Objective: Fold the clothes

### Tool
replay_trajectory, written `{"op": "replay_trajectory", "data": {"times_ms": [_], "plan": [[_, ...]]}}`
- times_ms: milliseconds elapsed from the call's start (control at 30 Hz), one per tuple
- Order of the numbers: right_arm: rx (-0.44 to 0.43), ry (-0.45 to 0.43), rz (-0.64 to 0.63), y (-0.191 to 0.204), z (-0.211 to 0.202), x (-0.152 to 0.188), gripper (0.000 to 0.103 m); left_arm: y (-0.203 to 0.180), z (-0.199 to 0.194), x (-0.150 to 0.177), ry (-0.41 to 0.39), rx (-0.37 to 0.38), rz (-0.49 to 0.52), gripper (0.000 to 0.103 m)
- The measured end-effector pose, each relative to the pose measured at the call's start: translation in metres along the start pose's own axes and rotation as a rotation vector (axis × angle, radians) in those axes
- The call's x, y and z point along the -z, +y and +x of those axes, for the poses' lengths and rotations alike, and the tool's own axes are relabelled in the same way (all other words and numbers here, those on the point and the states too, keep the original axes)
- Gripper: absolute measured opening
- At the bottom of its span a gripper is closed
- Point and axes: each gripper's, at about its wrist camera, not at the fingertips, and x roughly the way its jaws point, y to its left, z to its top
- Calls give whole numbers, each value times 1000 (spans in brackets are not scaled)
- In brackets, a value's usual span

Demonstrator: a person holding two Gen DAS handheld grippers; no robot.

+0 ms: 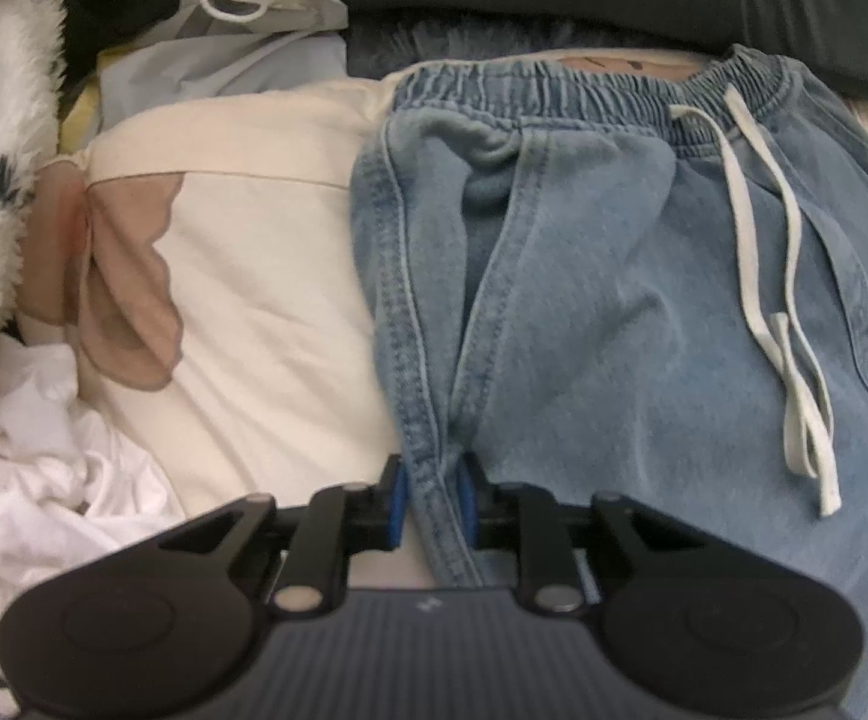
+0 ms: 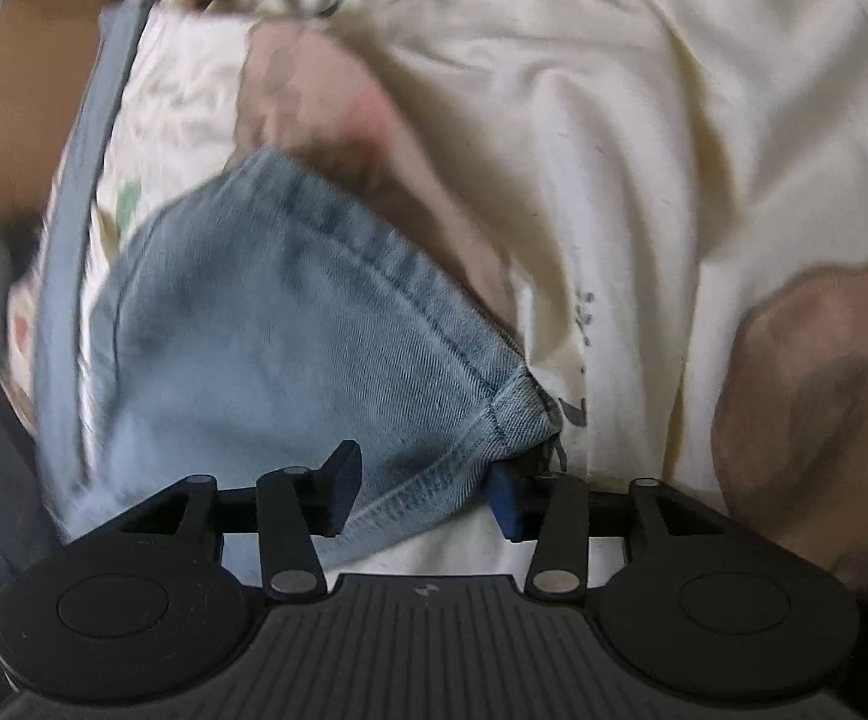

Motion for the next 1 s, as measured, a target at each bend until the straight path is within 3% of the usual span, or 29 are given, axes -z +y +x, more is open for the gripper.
{"op": "replay_trajectory", "data": {"times_ms": [433, 700, 1000], "plan": [[-104, 8, 192, -26, 4, 7, 51, 0, -5, 10, -8, -32, 26, 22], [-226, -46, 170, -19, -13, 2, 48, 2, -7, 11, -2, -35, 22, 22], [-184, -49, 156, -23, -6, -2, 44, 7, -7, 11, 0, -27, 19, 22]]}}
